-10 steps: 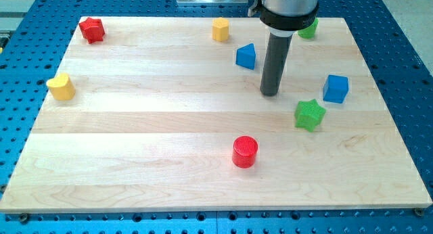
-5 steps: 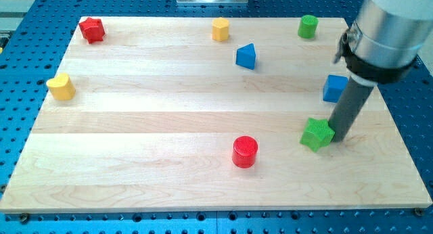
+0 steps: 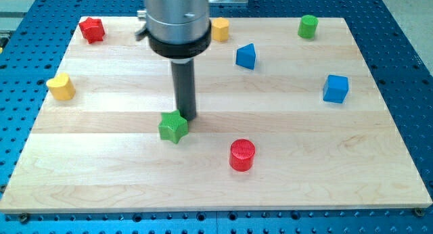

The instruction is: Push the green star left to the red circle

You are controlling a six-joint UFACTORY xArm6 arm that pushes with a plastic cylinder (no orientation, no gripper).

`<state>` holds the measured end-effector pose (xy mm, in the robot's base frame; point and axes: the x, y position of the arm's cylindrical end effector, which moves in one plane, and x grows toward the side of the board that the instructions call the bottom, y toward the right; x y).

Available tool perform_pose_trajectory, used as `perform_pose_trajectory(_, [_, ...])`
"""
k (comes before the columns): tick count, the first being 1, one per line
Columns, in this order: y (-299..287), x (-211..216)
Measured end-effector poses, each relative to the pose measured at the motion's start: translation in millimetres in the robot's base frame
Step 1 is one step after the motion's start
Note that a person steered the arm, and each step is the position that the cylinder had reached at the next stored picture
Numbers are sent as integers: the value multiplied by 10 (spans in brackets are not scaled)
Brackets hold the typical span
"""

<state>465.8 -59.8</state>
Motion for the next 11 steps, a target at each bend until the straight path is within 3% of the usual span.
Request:
perform_pose_trajectory(1, [-391, 161])
perform_pose_trajectory(2, [-155, 637])
perform_pose_trajectory(3, [-200, 380])
perform_pose_trajectory(4, [-881, 728])
perform_pose_trajectory(5, [-874, 1255])
perform_pose_trajectory(6, [-311, 1277])
perform_pose_trajectory(7, [-402, 1452])
perform_pose_trajectory(8, [-487, 1063])
perform_pose_trajectory(9, [-132, 615])
perform_pose_trajectory(11, [455, 342])
